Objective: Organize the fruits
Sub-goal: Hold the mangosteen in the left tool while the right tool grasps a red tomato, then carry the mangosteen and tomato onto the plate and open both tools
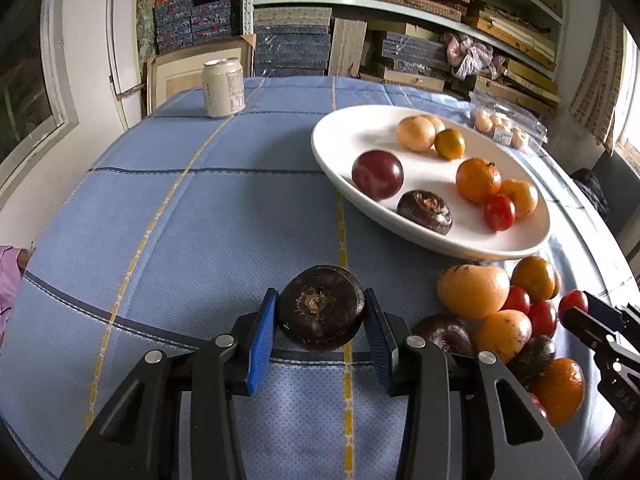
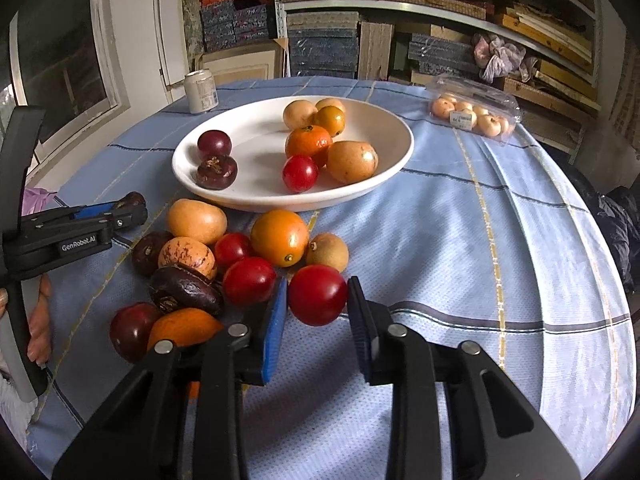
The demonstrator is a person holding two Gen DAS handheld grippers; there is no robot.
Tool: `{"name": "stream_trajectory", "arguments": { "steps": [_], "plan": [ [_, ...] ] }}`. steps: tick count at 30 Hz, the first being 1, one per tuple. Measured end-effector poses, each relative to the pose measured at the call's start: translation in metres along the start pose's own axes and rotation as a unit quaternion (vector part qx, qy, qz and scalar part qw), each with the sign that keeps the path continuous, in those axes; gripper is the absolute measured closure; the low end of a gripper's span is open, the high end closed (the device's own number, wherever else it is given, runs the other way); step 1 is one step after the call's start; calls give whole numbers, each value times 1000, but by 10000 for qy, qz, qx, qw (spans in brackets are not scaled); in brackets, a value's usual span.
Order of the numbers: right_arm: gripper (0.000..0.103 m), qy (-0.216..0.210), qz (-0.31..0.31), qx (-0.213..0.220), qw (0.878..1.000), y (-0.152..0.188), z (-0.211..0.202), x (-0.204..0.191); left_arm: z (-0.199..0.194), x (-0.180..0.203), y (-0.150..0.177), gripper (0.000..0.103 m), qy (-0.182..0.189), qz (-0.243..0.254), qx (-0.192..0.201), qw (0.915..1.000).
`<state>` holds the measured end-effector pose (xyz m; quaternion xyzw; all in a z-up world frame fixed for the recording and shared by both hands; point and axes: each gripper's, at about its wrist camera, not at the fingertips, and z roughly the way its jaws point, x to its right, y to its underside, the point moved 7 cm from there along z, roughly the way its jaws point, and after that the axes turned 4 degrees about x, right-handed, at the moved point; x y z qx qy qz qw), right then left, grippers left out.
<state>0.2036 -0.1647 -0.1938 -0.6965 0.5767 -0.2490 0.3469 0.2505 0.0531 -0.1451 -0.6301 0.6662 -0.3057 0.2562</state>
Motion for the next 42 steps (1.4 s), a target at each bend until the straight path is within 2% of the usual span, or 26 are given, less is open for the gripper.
{"name": "stream_trajectory", "arguments": {
  "steps": [6,11,15,21,26,30,32,33,40,42],
  "plan": [
    [74,-162,167,310,9992,-11,-23,3,-20,8,-18,60,206,-90,199,9995],
    [74,-194,373,791,9960,-67,-44,21,-28,35,-65,60,222,243,500,9982],
    [74,-173,450,847,9952,-100,-20,30,-10,56,-95,60,207,421,605,9971],
    [74,-157,658,599,9959,-124,43,42,44,59,-120,60,142,287,366,9988],
    [74,-147,957,337,9947,-132,88,59,80,54,-124,60,100,150,88,9998],
    [69,-210,1081,269,9936,-129,104,66,88,47,-117,59,114,115,35,9999],
    [60,-269,1104,250,9932,-128,104,65,87,46,-117,50,124,72,58,9999],
    [59,-250,1094,276,9933,-129,102,65,85,45,-117,44,126,52,79,9999],
    [58,-203,867,549,9945,-130,69,48,55,41,-117,42,122,-17,225,9997],
    [55,-187,780,658,9946,-129,56,40,40,36,-111,41,97,-55,283,9995]
  ]
}}
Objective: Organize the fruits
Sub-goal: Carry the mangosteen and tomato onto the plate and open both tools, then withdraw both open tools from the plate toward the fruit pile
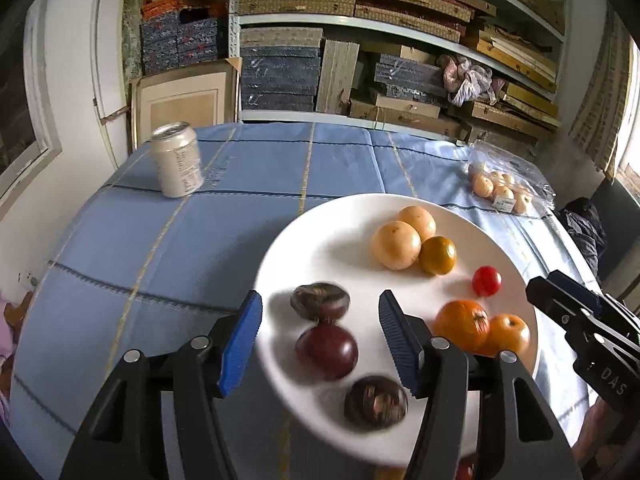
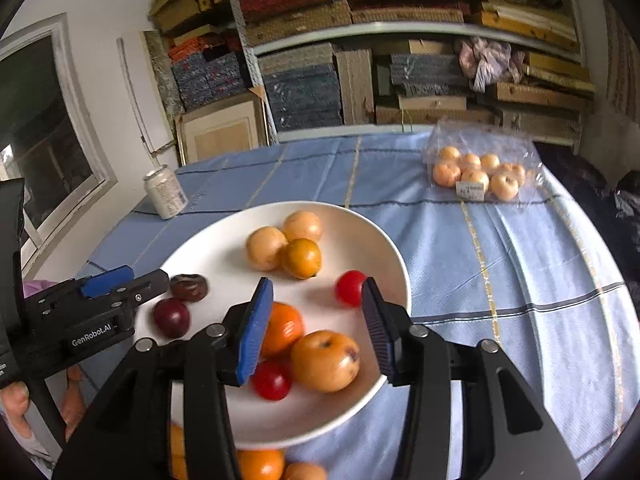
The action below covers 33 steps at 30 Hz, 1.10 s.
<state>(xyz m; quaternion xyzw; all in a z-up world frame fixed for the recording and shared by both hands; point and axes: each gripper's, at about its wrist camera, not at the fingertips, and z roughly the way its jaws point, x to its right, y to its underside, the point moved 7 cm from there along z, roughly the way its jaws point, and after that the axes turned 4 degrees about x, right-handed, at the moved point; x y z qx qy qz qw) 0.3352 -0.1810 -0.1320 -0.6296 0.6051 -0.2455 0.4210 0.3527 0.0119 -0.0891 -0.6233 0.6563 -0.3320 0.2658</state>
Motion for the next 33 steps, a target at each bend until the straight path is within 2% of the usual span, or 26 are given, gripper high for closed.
{"name": "stream_trajectory", "arguments": {
  "steps": [2,7,14,18,22,25,27,31,33],
  "plan": [
    [53,-9,-103,141,9998,3,-17,-9,-16,-5,8,36,12,-78,33,10000],
    [47,-65,-186,389,9991,16,-59,-23,-55,-12,37,33,38,-145,118,9998],
    [41,80,-343,563,9978,51,-103,-30,-79,-29,90,30,67,-507,50,9987],
    [40,127,-400,516,9978,71,-111,-31,-78,-37,111,30,20,-610,-80,9981],
    [39,78,-323,414,9986,87,-114,-28,-77,-39,115,30,19,-616,-107,9980],
    [29,-246,-9,231,9994,102,-117,-24,-75,-36,118,30,-79,-471,-154,9987],
    [29,-413,121,101,9990,109,-117,-21,-74,-34,120,30,-115,-362,-187,9991],
    [28,-526,98,-103,9985,122,-117,-24,-71,-29,123,30,-100,-213,-251,9994],
    [21,-549,73,-97,9984,122,-117,-27,-70,-24,124,30,-65,-99,-265,9996]
  ]
}}
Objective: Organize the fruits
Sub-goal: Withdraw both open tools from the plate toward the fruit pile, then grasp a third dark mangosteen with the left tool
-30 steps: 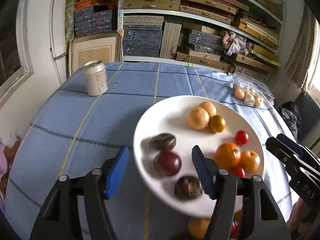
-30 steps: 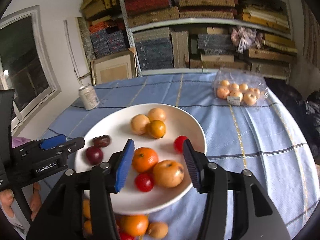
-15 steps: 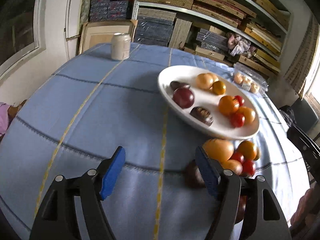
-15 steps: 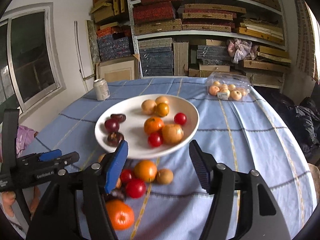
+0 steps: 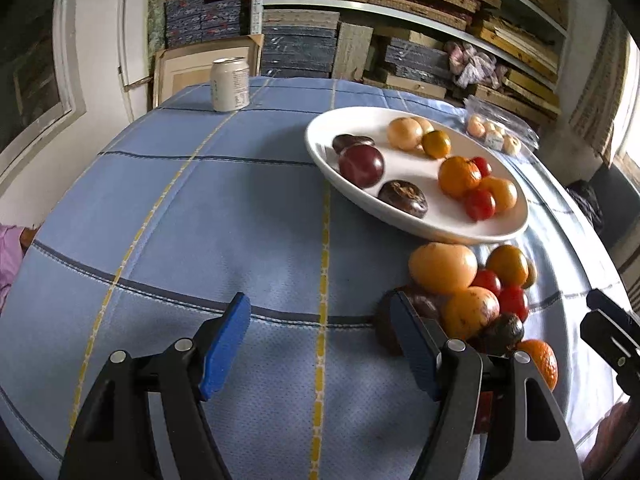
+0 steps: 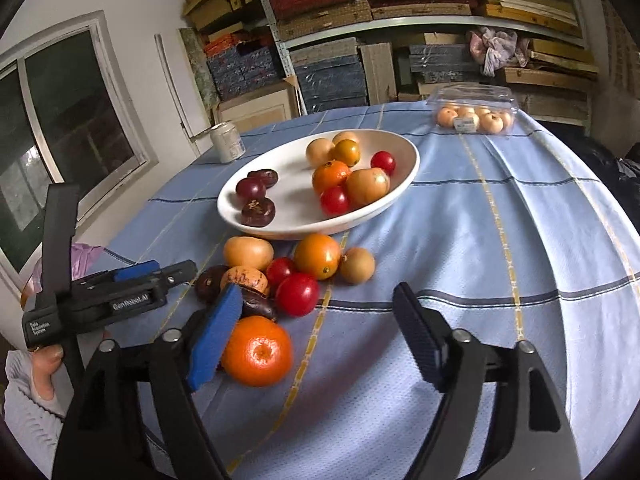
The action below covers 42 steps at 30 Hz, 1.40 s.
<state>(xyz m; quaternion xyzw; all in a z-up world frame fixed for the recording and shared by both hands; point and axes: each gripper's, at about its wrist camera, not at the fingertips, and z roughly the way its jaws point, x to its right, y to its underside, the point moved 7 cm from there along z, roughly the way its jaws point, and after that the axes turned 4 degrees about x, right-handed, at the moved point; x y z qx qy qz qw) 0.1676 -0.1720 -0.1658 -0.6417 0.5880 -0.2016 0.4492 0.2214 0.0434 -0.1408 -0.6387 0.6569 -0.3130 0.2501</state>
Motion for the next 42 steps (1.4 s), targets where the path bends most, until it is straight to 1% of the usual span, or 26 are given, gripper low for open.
{"name": "stream_trajectory", "arguments": {
  "steps": [6,9,11,12,15,16,17,19,20,21,22,25,26,29,30,31,32,34,36,39,40,42],
  "plan": [
    [20,-35,120,-42,9999,0,2,2,4,21,4,29,78,514,6,9987],
    [20,-47,123,-50,9999,0,2,2,4,26,2,29,41,675,107,9977],
    [20,-53,115,-75,9999,1,3,1,8,31,0,26,163,713,77,9973],
    [20,-53,111,-88,9999,1,4,1,10,35,1,26,245,741,17,9970],
    [20,-51,106,-107,9999,1,5,1,14,41,-1,26,134,950,99,9953],
    [20,-53,109,-103,9999,1,5,1,17,42,0,25,101,999,51,9949],
    [20,-50,108,-109,9999,1,5,1,20,42,0,20,113,988,0,9950],
    [19,-44,113,-128,9998,2,7,1,25,38,1,17,168,853,-125,9961],
    [19,-40,114,-131,9998,2,7,1,26,34,2,17,152,801,-192,9965],
    [19,-36,116,-133,9998,3,7,1,27,28,4,17,42,785,-230,9966],
    [19,-30,123,-133,9998,3,7,2,26,22,4,17,3,688,-236,9973],
    [19,-35,153,-135,9998,3,8,4,25,-5,2,17,-351,360,-230,9985],
    [19,-38,154,-141,9998,2,9,4,26,-16,1,17,-472,207,-245,9984],
    [19,-47,121,-144,9998,2,9,3,26,-28,0,19,-358,-81,-310,9988],
    [19,-52,106,-144,9998,3,9,3,26,-27,0,19,-367,-31,-306,9989],
    [19,-56,88,-148,9998,3,9,2,26,-25,0,23,-389,34,-303,9988],
    [19,-63,60,-160,9998,4,9,1,26,-21,1,26,-372,124,-298,9988],
    [19,-78,18,-180,9998,5,10,-1,23,-18,2,29,-284,165,-281,9991],
    [19,-85,-57,-213,9997,6,11,-4,24,-18,2,35,-266,115,-284,9992],
    [19,-111,-137,-257,9995,9,13,-8,25,-18,2,38,-213,91,-294,9993],
    [19,-116,-168,-269,9994,9,13,-10,24,-16,2,42,-196,116,-284,9993],
    [19,-130,-226,-306,9992,11,14,-12,24,-14,2,44,-185,158,-262,9994]
  ]
}}
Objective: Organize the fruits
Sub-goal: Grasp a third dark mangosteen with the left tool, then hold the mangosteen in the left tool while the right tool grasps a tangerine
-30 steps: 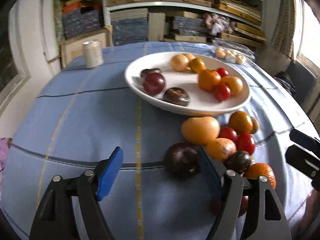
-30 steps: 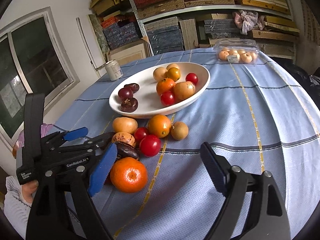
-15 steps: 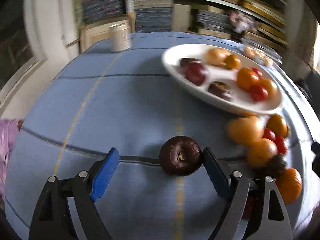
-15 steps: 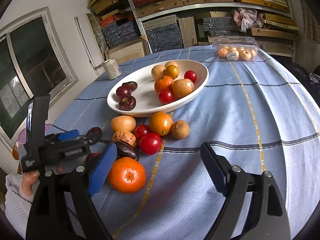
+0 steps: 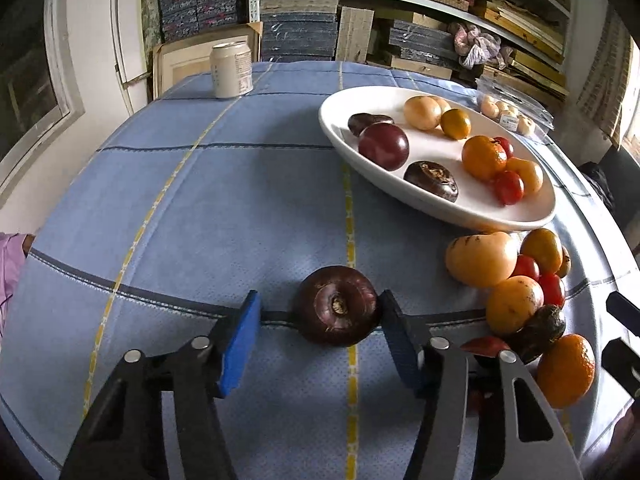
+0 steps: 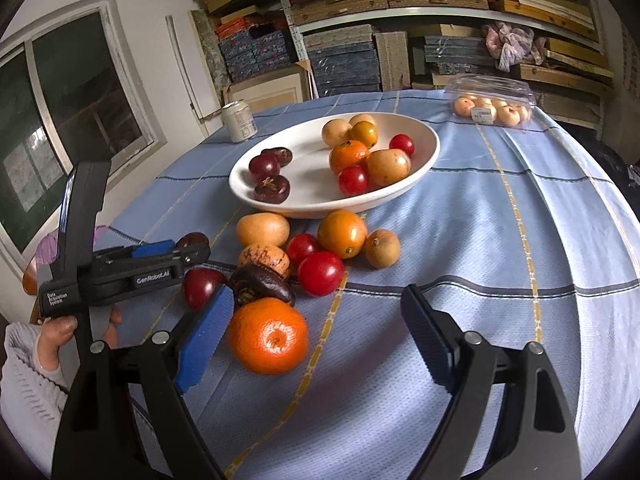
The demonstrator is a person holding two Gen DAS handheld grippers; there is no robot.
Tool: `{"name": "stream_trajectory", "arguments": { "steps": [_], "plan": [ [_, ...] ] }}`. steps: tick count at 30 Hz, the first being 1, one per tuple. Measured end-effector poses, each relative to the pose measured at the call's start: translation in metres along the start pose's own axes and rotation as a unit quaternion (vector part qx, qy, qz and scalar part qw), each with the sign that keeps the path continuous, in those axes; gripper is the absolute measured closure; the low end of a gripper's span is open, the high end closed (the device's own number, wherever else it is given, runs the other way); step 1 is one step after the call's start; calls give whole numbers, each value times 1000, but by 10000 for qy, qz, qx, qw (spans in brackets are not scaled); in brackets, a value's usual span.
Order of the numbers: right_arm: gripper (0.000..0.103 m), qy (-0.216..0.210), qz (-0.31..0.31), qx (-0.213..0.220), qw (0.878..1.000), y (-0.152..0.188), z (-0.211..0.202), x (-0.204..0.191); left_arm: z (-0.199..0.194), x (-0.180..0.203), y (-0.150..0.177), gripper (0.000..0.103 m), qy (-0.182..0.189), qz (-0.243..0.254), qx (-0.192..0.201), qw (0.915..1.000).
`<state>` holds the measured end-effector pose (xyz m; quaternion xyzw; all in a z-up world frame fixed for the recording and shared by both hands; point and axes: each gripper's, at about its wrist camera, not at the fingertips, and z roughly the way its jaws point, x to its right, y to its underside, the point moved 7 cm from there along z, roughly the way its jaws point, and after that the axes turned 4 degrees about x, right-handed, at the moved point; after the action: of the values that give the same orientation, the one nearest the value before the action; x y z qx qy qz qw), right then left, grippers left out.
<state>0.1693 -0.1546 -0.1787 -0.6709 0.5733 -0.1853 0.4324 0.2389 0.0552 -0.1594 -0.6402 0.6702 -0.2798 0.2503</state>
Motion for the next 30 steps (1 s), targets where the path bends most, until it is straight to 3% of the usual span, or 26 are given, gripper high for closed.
{"name": "stream_trajectory", "arguments": {
  "steps": [5,18,26,30],
  "plan": [
    [19,-72,-173,-145,9997,6,4,-10,-1,5,2,58,137,55,-2,9999],
    [20,-293,-456,-576,9969,21,18,-28,-1,6,2,60,146,72,-3,9999],
    [54,-494,-273,-782,9953,25,27,-26,-1,6,2,60,148,67,-2,9999],
    [56,-523,-354,-757,9951,25,25,-29,-2,6,3,60,148,68,0,9999]
  ]
}}
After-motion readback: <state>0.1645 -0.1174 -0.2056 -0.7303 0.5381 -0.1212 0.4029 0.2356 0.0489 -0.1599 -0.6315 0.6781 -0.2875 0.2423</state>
